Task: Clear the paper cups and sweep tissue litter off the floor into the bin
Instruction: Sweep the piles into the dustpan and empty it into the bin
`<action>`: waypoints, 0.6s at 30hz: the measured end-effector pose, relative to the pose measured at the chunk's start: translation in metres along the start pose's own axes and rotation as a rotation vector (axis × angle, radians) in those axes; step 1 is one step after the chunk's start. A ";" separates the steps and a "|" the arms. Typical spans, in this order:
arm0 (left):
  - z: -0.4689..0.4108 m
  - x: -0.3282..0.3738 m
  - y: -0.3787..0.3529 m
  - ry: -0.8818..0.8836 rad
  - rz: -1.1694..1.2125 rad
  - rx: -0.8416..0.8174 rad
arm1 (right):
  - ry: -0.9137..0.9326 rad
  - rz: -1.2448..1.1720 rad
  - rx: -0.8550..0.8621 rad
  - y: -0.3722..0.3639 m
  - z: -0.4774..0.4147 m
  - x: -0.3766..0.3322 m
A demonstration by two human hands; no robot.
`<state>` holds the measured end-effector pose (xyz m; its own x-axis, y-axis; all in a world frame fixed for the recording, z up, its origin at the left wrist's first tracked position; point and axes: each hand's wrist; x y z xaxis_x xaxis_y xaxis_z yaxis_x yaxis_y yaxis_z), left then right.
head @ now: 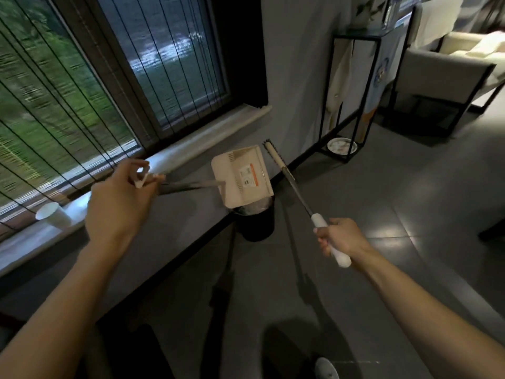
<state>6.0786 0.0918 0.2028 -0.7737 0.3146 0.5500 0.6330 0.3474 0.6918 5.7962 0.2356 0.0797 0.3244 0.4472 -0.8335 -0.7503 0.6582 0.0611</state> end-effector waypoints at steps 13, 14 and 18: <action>-0.027 0.048 -0.076 -0.172 0.050 -0.264 | -0.178 -0.205 0.011 0.056 -0.031 -0.071; -0.032 0.054 -0.092 -0.185 0.037 -0.297 | -0.187 -0.208 0.020 0.061 -0.041 -0.074; -0.056 0.082 -0.163 -0.203 -0.031 -0.425 | -0.234 -0.203 0.050 0.073 -0.094 -0.093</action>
<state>5.9107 0.0111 0.1615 -0.7447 0.4906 0.4525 0.5095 -0.0201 0.8602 5.6570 0.1856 0.1101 0.5924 0.4271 -0.6831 -0.6295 0.7745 -0.0617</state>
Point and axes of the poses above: each hand's wrist, its own z-axis away from the middle knuckle, its own y-axis out of the back of the hand, x = y × z, and after that the axes turned 5 degrees about x, right-handed
